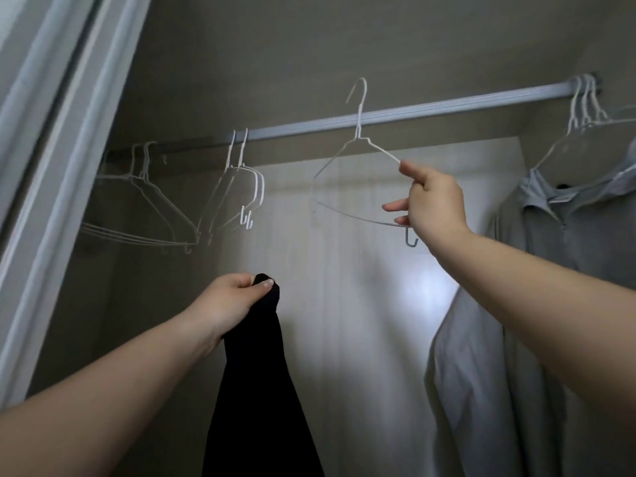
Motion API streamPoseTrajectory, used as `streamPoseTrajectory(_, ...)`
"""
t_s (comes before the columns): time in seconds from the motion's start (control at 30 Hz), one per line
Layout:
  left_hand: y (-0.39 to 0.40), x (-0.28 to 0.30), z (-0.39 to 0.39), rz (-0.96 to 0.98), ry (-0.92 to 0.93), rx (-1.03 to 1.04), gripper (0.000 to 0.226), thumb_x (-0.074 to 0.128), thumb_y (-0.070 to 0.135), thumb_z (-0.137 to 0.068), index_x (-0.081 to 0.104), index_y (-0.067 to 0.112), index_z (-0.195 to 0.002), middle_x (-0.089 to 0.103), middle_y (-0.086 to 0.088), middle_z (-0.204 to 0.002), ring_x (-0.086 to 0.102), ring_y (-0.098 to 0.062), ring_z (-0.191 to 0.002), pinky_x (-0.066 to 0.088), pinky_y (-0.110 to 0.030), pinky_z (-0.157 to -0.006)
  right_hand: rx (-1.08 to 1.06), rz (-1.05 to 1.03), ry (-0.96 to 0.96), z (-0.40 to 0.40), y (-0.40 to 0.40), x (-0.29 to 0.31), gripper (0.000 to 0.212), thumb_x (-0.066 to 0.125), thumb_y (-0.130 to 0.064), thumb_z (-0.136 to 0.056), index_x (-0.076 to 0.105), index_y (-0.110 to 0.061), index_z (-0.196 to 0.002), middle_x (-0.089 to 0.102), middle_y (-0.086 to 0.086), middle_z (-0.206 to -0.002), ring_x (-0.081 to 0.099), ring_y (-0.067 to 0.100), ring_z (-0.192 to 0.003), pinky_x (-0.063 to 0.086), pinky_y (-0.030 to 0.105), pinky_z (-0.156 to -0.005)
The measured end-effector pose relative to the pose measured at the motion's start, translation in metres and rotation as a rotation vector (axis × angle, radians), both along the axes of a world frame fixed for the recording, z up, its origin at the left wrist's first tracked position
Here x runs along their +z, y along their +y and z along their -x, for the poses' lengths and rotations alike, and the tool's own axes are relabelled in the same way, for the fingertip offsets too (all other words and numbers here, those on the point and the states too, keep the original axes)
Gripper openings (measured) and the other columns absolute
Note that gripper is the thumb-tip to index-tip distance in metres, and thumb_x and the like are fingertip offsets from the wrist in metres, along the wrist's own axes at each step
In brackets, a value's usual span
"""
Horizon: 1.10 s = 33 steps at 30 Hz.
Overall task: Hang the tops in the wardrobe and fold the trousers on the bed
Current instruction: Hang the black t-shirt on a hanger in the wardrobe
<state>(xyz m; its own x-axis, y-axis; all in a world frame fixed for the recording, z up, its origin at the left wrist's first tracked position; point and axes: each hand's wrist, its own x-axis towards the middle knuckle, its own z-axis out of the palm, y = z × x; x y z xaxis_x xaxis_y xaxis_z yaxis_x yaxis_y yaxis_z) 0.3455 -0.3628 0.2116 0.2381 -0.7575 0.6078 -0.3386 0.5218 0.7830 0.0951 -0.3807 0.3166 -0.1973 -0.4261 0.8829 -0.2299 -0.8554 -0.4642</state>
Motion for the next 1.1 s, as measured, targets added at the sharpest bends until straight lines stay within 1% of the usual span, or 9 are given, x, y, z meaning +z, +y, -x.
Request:
streamPoseTrajectory(0.13, 0.000, 0.001, 0.000, -0.008, -0.340, 0.199, 0.033, 0.058, 0.021, -0.095, 0.055, 0.011, -0.063, 0.051, -0.001, -0.058, 0.045, -0.014, -0.055, 0.032, -0.024, -0.054, -0.098, 0.054, 0.111, 0.009, 0.005, -0.020, 0.057, 0.021, 0.000, -0.091, 0.057, -0.023, -0.129, 0.063, -0.027, -0.077, 0.072, 0.017, -0.067, 0.058, 0.030, -0.059)
streamPoseTrajectory(0.27, -0.004, -0.002, -0.003, -0.034, -0.610, 0.400, 0.040, 0.054, 0.021, -0.096, 0.043, 0.016, -0.058, 0.044, 0.002, -0.057, 0.042, -0.015, -0.057, 0.028, -0.026, -0.049, -0.127, 0.003, 0.228, 0.024, 0.011, -0.053, 0.055, 0.024, -0.002, -0.092, 0.060, -0.029, -0.124, 0.061, -0.018, -0.093, 0.071, 0.018, -0.065, 0.058, 0.048, -0.057)
streamPoseTrajectory(0.33, -0.006, -0.004, -0.005, -0.041, -0.677, 0.454, 0.036, 0.053, 0.020, -0.096, 0.046, 0.013, -0.062, 0.047, -0.003, -0.064, 0.047, -0.022, -0.069, 0.024, -0.032, -0.055, -0.129, -0.034, 0.279, 0.033, 0.015, -0.074, 0.052, 0.026, -0.001, -0.093, 0.061, -0.025, -0.122, 0.062, -0.015, -0.108, 0.071, 0.015, -0.064, 0.057, 0.034, -0.049)
streamPoseTrajectory(0.4, -0.009, -0.007, -0.008, -0.043, -0.705, 0.481, 0.034, 0.054, 0.019, -0.096, 0.048, 0.013, -0.063, 0.048, -0.005, -0.066, 0.048, -0.024, -0.075, 0.022, -0.031, -0.058, -0.102, -0.086, 0.315, 0.042, 0.020, -0.097, 0.050, 0.028, 0.002, -0.093, 0.063, -0.023, -0.118, 0.059, -0.014, -0.120, 0.070, 0.009, -0.060, 0.047, 0.019, -0.040)
streamPoseTrajectory(0.5, -0.012, -0.011, -0.015, -0.084, -0.719, 0.505, 0.032, 0.054, 0.019, -0.096, 0.052, 0.011, -0.065, 0.054, -0.006, -0.068, 0.051, -0.025, -0.077, 0.025, -0.029, -0.058, 0.009, -0.189, 0.329, 0.056, 0.028, -0.130, 0.049, 0.032, 0.004, -0.094, 0.068, -0.027, -0.105, 0.068, -0.017, -0.104, 0.068, 0.009, -0.056, 0.044, 0.017, -0.039)
streamPoseTrajectory(0.63, -0.015, -0.015, -0.027, -0.156, -0.800, 0.576, 0.024, 0.049, 0.013, -0.097, 0.066, 0.003, -0.110, 0.065, -0.018, -0.114, 0.058, -0.033, -0.106, 0.042, -0.028, -0.079, 0.164, -0.261, 0.255, 0.074, 0.034, -0.162, 0.050, 0.035, 0.007, -0.094, 0.070, -0.027, -0.097, 0.071, -0.019, -0.104, 0.065, 0.009, -0.054, 0.042, 0.012, -0.039)
streamPoseTrajectory(0.77, -0.015, -0.026, -0.032, -0.219, -0.883, 0.590, 0.037, 0.045, 0.004, -0.091, 0.066, 0.014, -0.120, 0.062, -0.012, -0.127, 0.056, -0.030, -0.117, 0.043, -0.029, -0.094, 0.328, -0.296, 0.164, 0.085, 0.031, -0.187, 0.050, 0.036, 0.008, -0.094, 0.076, -0.023, -0.098, 0.072, -0.009, -0.107, 0.057, 0.005, -0.046, 0.039, 0.007, -0.042)
streamPoseTrajectory(0.93, -0.016, -0.029, -0.038, -0.286, -0.904, 0.633, 0.031, 0.055, 0.026, -0.093, 0.069, 0.005, -0.111, 0.067, -0.017, -0.114, 0.060, -0.031, -0.107, 0.045, -0.028, -0.083, 0.380, -0.274, 0.132, 0.093, 0.027, -0.199, 0.054, 0.037, 0.007, -0.092, 0.075, -0.031, -0.099, 0.072, -0.004, -0.108, 0.052, 0.003, -0.043, 0.039, 0.008, -0.043)
streamPoseTrajectory(1.1, -0.023, -0.025, -0.051, -0.368, -0.712, 0.684, 0.029, 0.054, 0.017, -0.090, 0.068, -0.007, -0.098, 0.066, -0.025, -0.103, 0.062, -0.035, -0.092, 0.041, -0.028, -0.068, 0.335, -0.253, 0.052, 0.104, 0.027, -0.196, 0.058, 0.034, 0.009, -0.088, 0.075, -0.030, -0.097, 0.072, -0.006, -0.108, 0.050, 0.001, -0.043, 0.034, 0.007, -0.039)
